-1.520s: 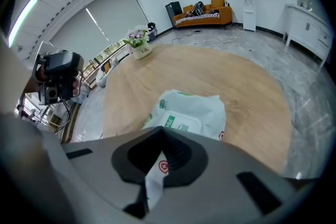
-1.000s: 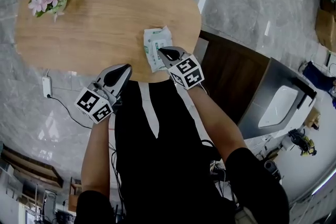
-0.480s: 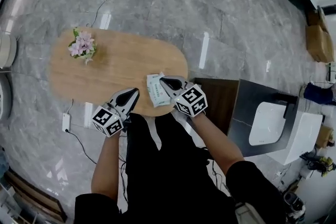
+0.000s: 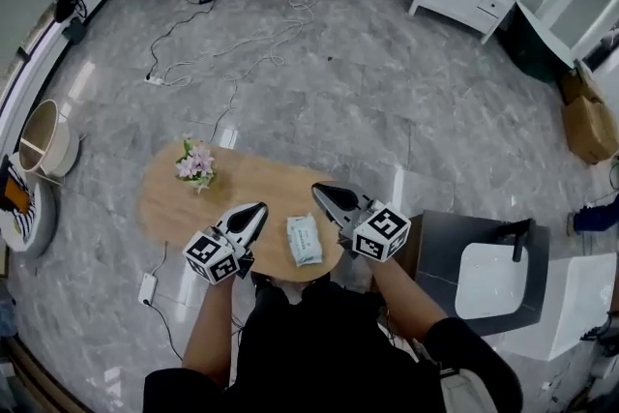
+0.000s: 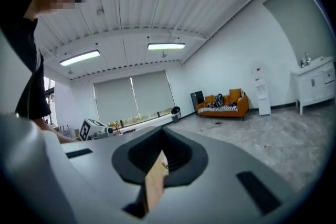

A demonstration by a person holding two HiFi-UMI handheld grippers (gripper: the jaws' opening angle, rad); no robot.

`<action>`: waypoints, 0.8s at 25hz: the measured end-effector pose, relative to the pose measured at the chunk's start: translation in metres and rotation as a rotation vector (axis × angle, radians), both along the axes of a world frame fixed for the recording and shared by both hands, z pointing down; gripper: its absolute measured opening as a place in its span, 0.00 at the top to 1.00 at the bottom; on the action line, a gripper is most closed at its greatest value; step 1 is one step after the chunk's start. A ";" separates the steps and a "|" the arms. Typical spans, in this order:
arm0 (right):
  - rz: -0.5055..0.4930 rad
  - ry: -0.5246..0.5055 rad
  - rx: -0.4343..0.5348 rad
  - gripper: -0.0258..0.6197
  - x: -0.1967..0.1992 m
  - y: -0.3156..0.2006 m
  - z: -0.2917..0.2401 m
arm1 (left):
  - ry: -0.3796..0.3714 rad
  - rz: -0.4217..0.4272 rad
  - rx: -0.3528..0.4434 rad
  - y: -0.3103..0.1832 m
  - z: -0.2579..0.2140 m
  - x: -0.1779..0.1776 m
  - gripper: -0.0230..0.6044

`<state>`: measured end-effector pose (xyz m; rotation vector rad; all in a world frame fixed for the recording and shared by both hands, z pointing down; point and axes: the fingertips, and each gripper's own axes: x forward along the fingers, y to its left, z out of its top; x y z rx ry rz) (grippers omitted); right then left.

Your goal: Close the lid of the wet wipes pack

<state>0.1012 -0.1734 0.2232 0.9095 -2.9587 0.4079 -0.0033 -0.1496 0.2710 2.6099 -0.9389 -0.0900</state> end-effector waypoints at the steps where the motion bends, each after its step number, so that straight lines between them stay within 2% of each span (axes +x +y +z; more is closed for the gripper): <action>1: -0.007 -0.021 0.034 0.94 0.003 0.004 -0.017 | 0.000 -0.004 0.025 0.002 -0.014 0.000 0.94; 6: -0.031 -0.100 0.152 0.94 0.030 0.032 -0.073 | -0.002 -0.020 0.129 0.024 -0.070 0.005 0.94; 10: -0.025 -0.127 0.186 0.94 0.056 0.050 -0.081 | 0.007 -0.014 0.176 0.043 -0.091 0.013 0.94; 15: -0.032 -0.167 0.173 0.94 0.079 0.064 -0.074 | -0.008 -0.018 0.148 0.059 -0.083 0.024 0.94; 20: -0.072 -0.202 0.204 0.94 0.089 0.077 -0.068 | 0.028 -0.036 0.088 0.075 -0.068 0.028 0.94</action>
